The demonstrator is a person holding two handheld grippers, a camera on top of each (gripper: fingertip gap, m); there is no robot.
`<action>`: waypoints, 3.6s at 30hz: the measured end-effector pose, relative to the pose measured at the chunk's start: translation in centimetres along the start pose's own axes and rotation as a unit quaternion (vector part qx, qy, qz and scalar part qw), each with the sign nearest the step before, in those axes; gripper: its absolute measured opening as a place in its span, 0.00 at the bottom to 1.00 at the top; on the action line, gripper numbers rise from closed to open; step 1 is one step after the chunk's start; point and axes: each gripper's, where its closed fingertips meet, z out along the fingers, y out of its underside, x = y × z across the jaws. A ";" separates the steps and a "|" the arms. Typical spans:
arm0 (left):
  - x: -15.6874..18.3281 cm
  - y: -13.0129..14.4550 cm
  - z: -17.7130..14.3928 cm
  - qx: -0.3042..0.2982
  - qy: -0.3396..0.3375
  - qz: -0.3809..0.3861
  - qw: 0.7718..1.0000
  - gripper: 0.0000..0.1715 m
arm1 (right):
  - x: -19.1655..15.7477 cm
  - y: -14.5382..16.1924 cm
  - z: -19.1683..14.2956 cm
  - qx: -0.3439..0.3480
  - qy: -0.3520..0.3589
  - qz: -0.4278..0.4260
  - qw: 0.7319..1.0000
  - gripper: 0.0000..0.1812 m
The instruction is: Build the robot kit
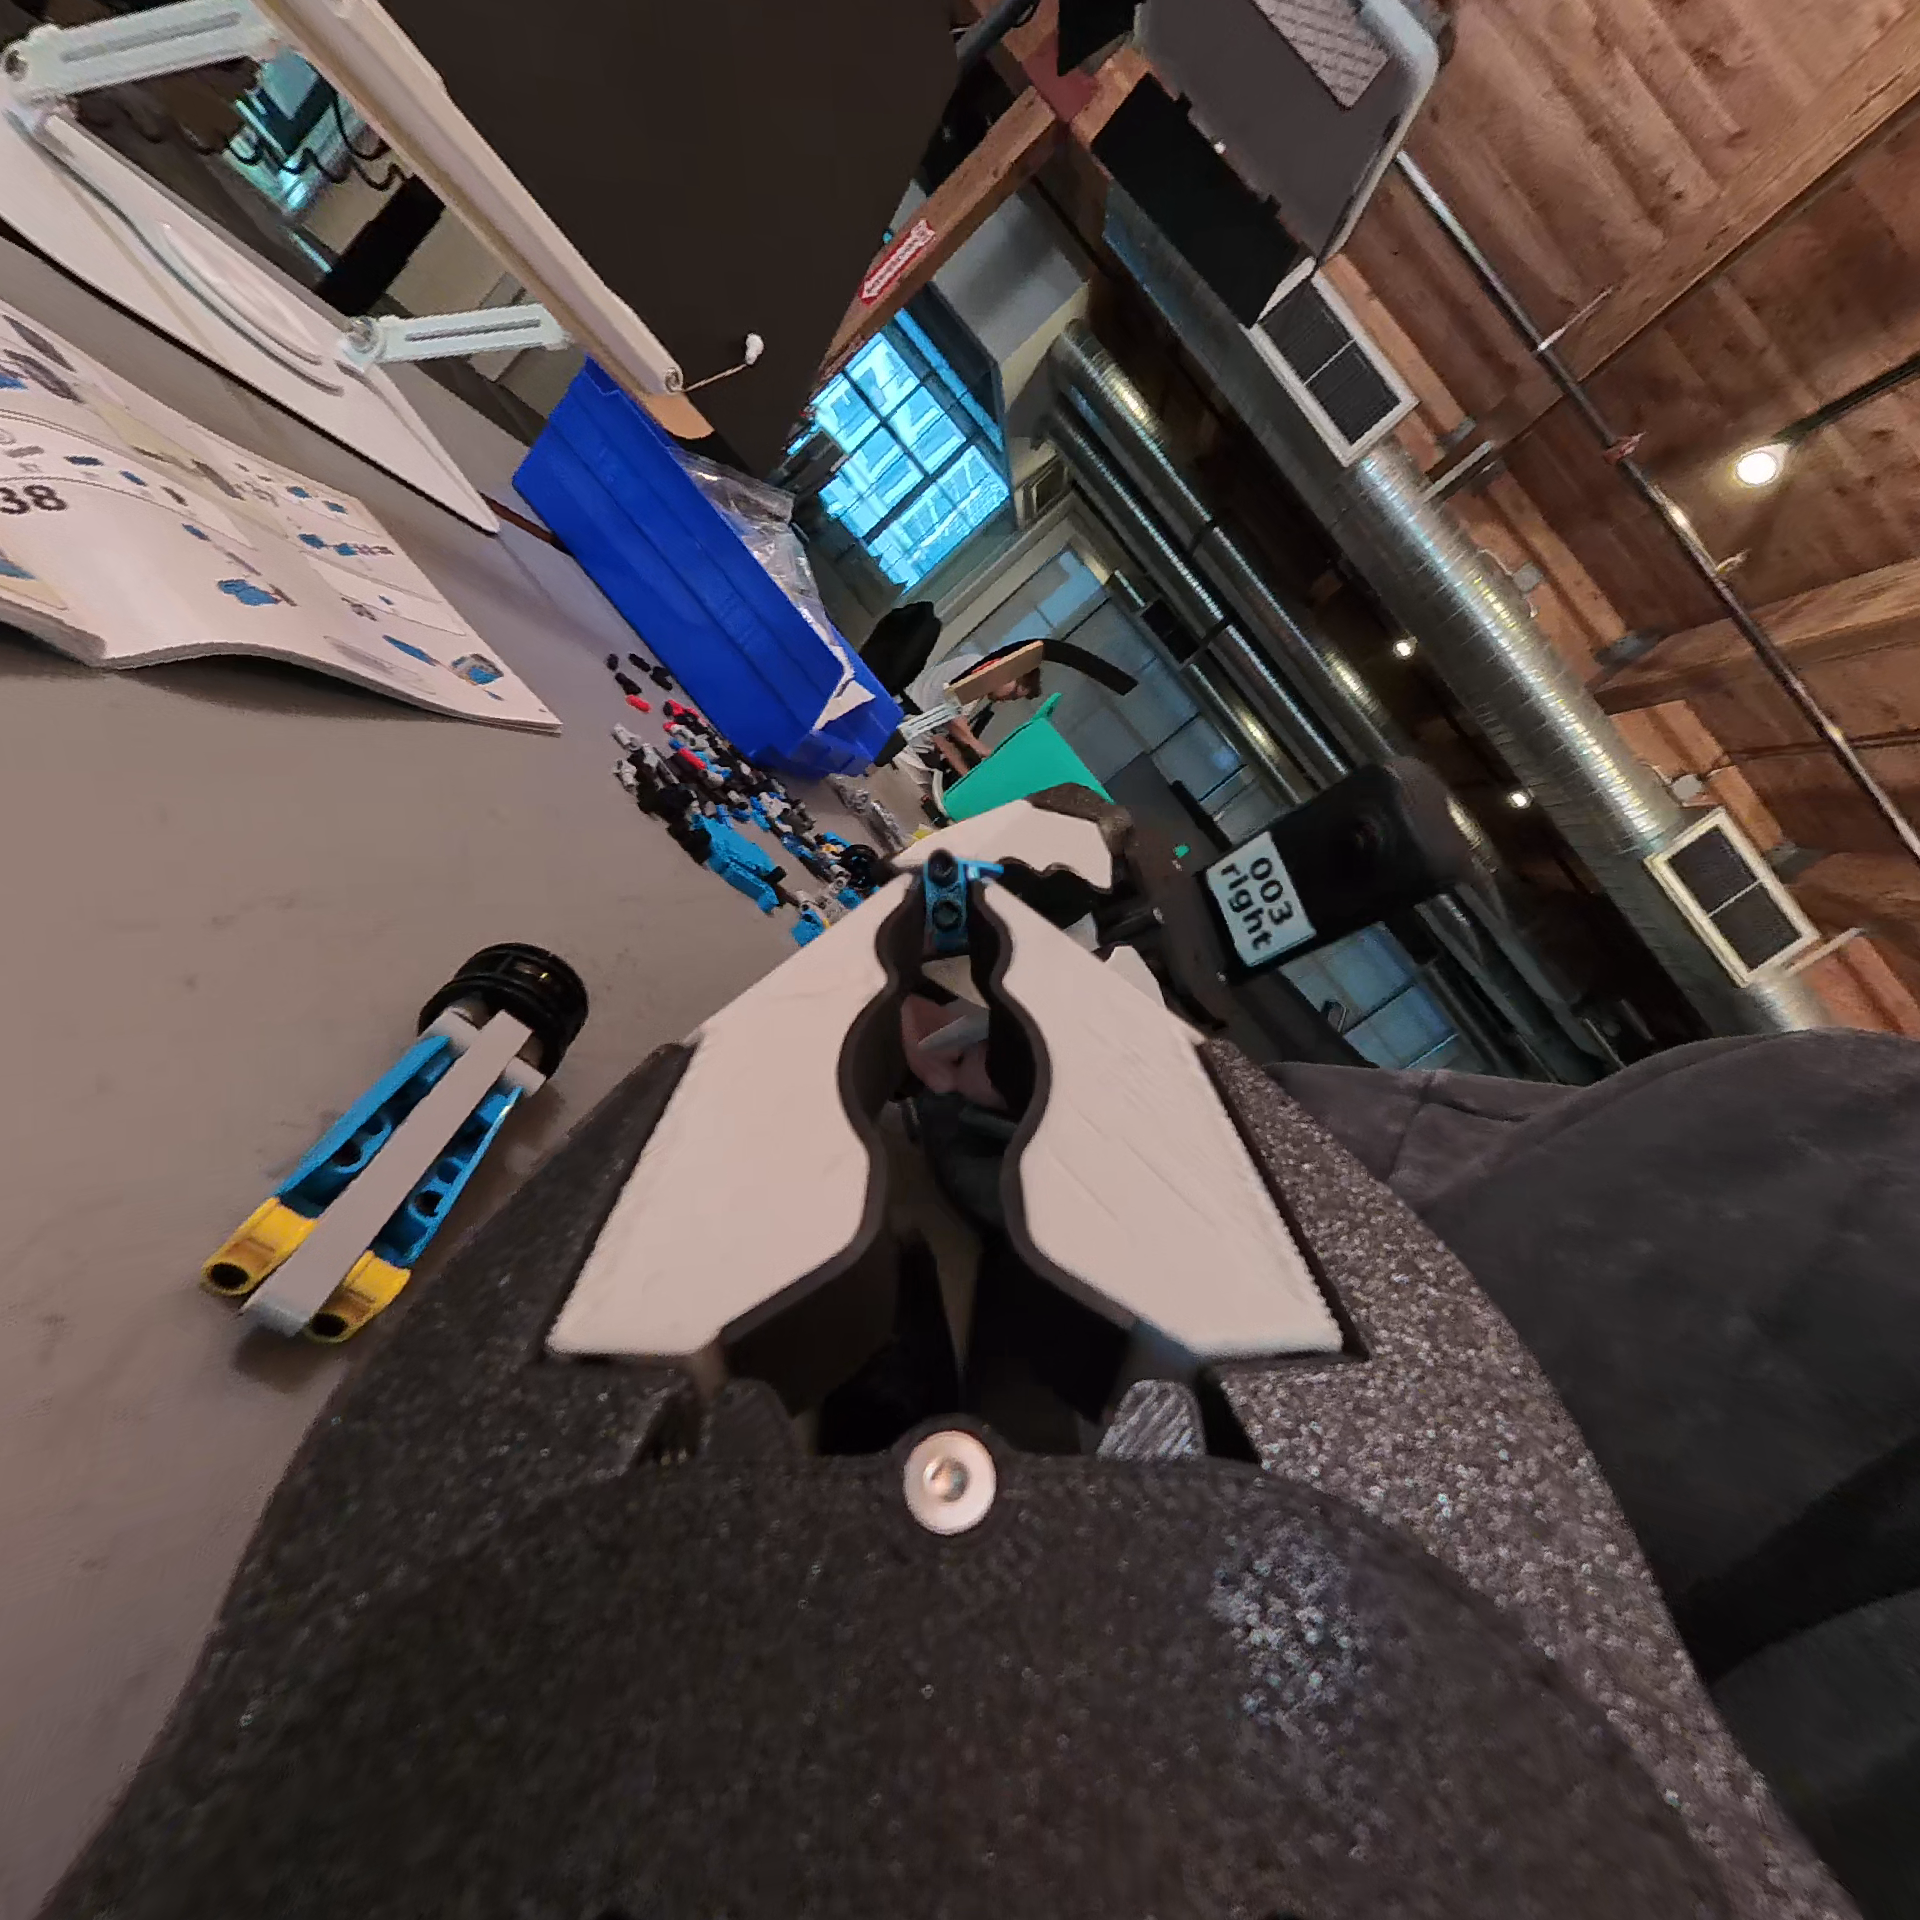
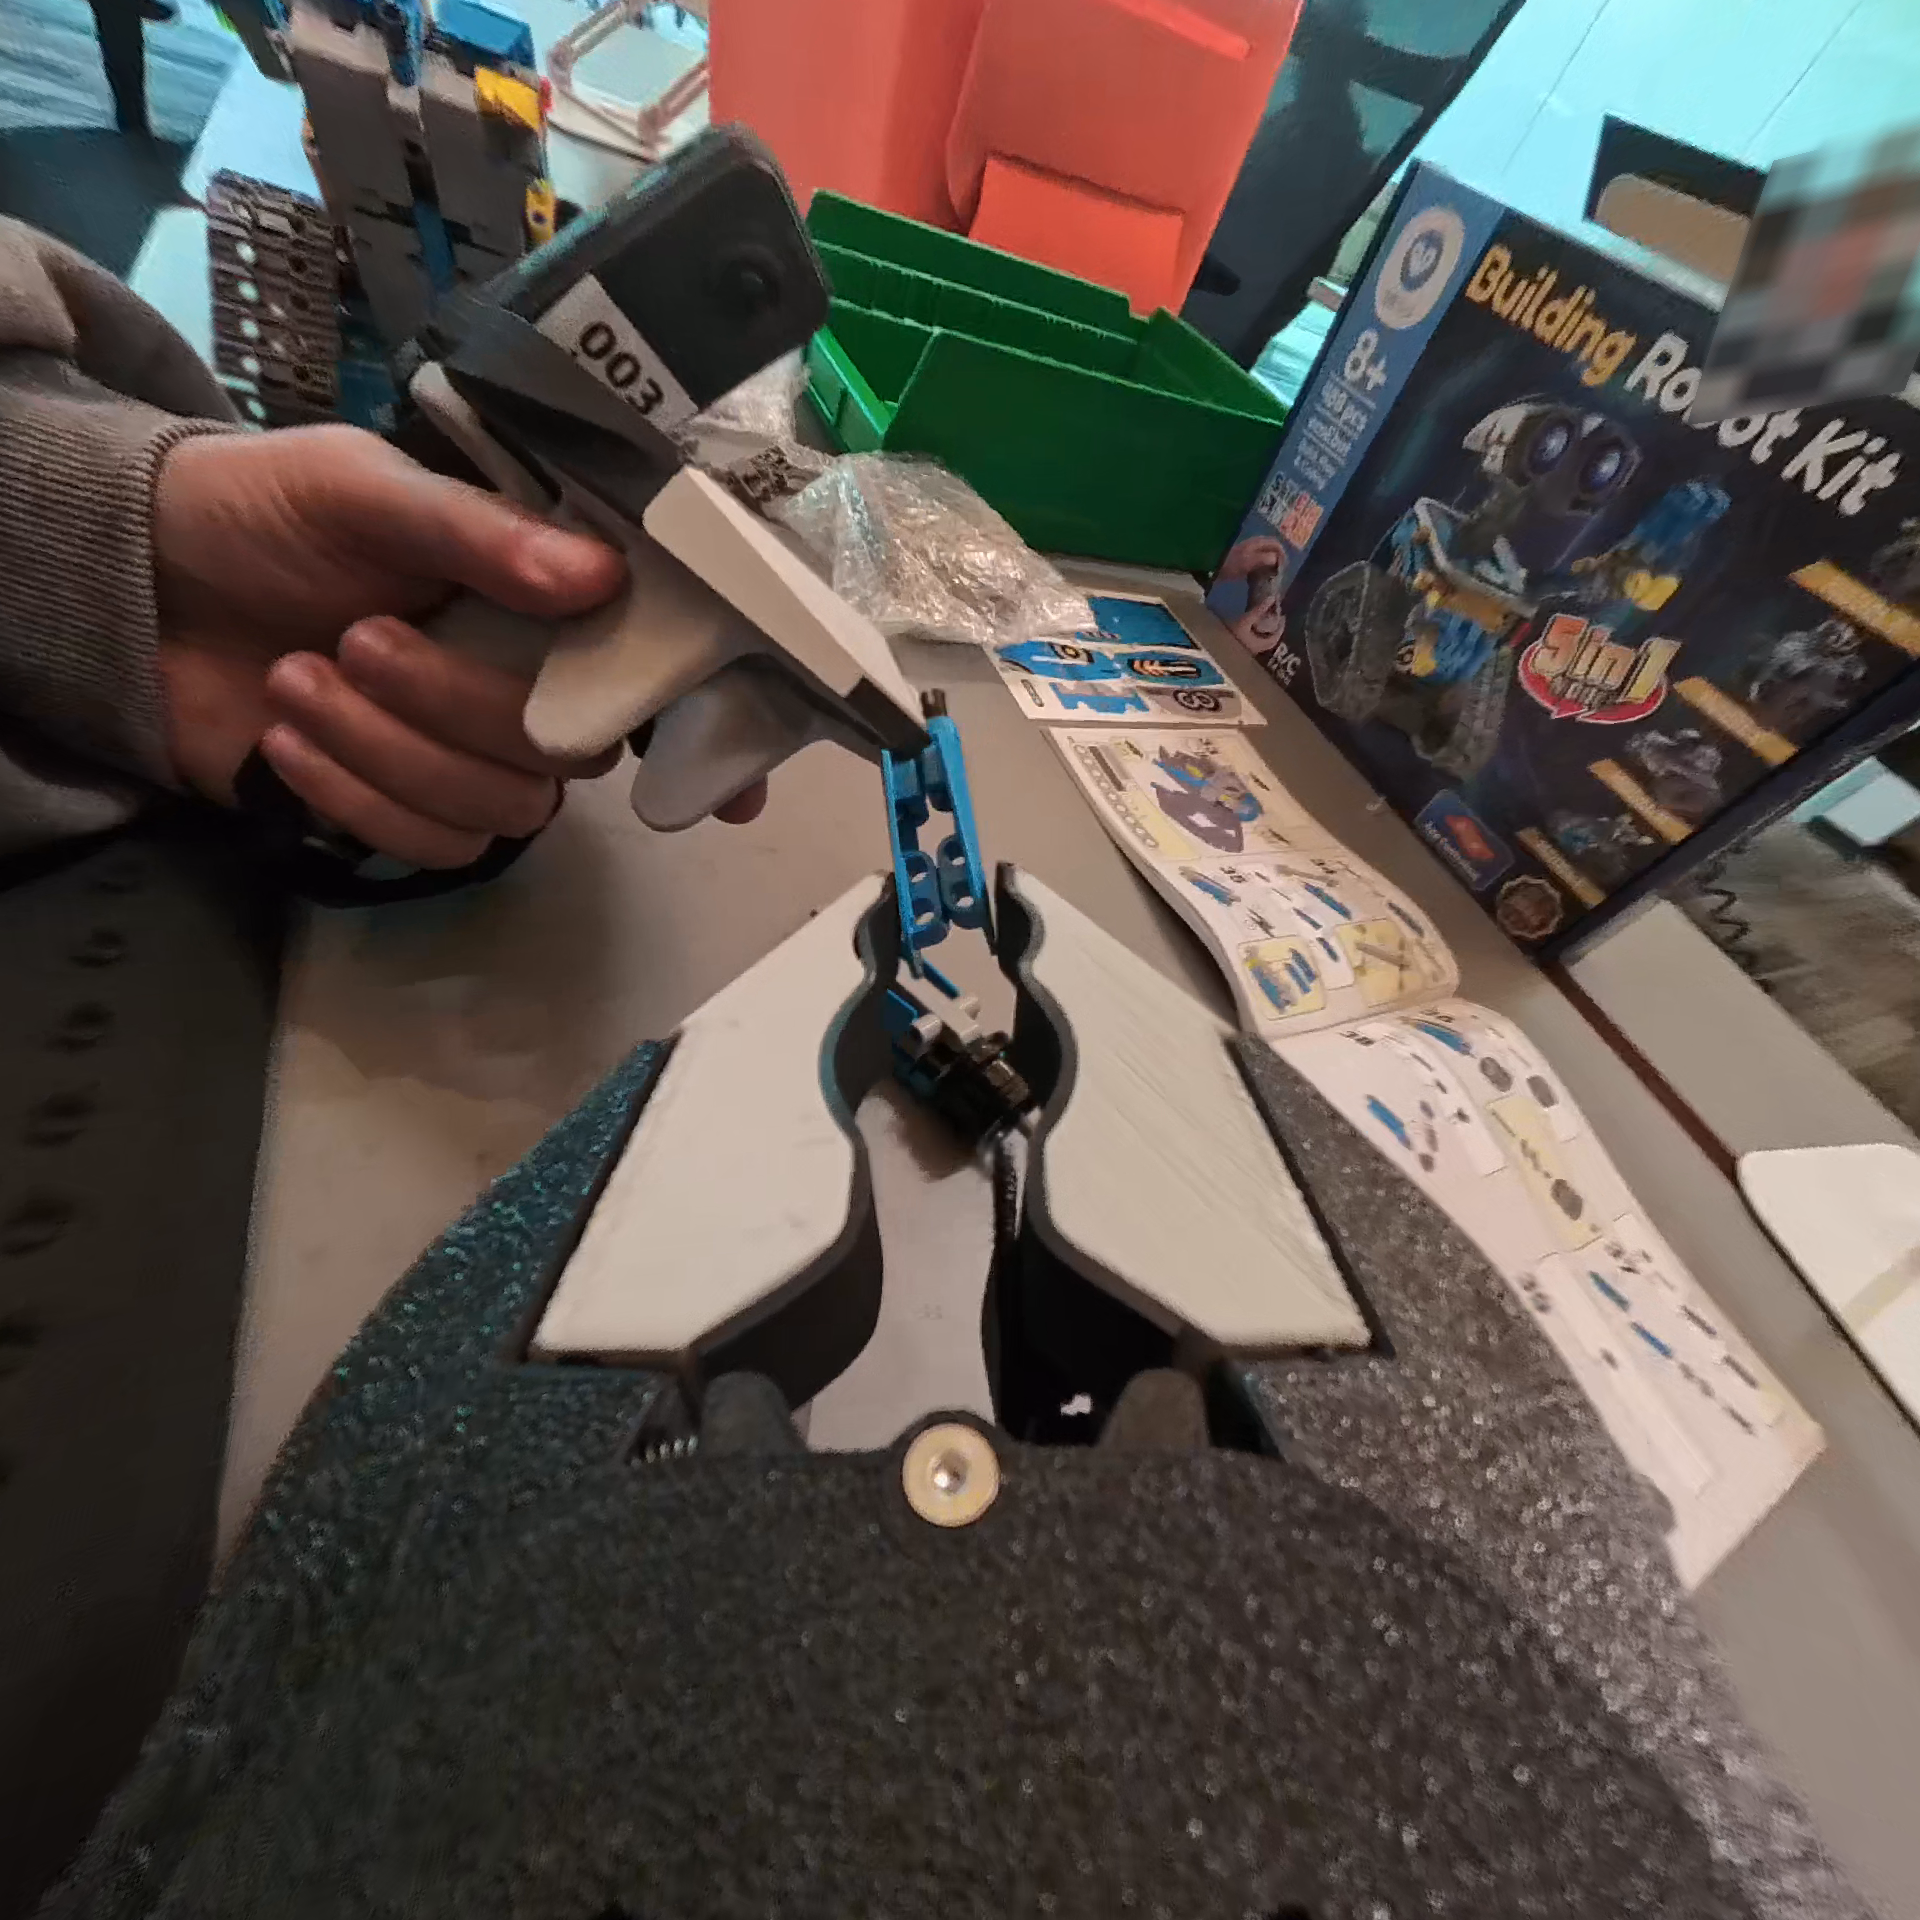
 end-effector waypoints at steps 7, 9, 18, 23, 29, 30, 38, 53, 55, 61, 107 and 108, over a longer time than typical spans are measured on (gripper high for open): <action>-0.1 -0.1 -0.1 0.001 -0.002 0.000 1.000 0.04 | 0.2 -0.2 -0.3 0.006 0.004 -0.006 1.000 0.09; -0.1 0.0 -0.2 0.000 -0.003 0.000 1.000 0.03 | 0.4 -0.6 -0.5 0.020 0.013 -0.013 1.000 0.10; -1.2 0.4 -0.3 -0.009 -0.018 -0.021 1.000 0.04 | -0.7 -0.8 -1.1 0.017 0.005 -0.082 0.997 0.11; -1.4 0.7 -0.1 -0.016 -0.022 -0.028 0.999 0.04 | -0.9 -0.3 -0.9 -0.002 0.016 -0.125 0.992 0.00; -1.8 1.2 0.0 -0.025 -0.034 -0.032 0.999 0.03 | -0.9 1.0 0.0 -0.037 0.018 -0.114 0.993 0.05; -1.9 1.2 0.1 -0.027 -0.035 -0.034 0.998 0.03 | -0.7 1.0 0.0 -0.040 0.024 -0.114 0.992 0.01; -1.9 1.5 0.2 -0.034 -0.052 -0.002 0.998 0.04 | -0.8 1.0 0.0 -0.049 0.022 -0.104 0.993 0.00; -3.0 2.5 -0.4 -0.162 -0.112 0.122 0.973 0.04 | -1.6 1.8 -0.2 -0.045 -0.083 0.030 0.995 0.02; -3.9 3.8 -1.4 -0.268 -0.164 0.248 0.917 0.04 | -1.6 0.2 -1.8 -0.004 -0.142 0.089 0.986 0.07; -1.6 7.6 -1.4 -0.418 -0.132 0.342 0.831 0.04 | -4.1 1.9 -1.5 -0.070 -0.241 0.114 0.961 0.12; -2.4 9.9 -1.5 -0.457 -0.125 0.403 0.783 0.04 | -6.5 5.0 -1.7 -0.173 -0.254 0.058 0.950 0.03; -2.3 9.9 -1.5 -0.457 -0.119 0.404 0.783 0.04 | -6.7 4.9 -1.7 -0.173 -0.258 0.056 0.949 0.03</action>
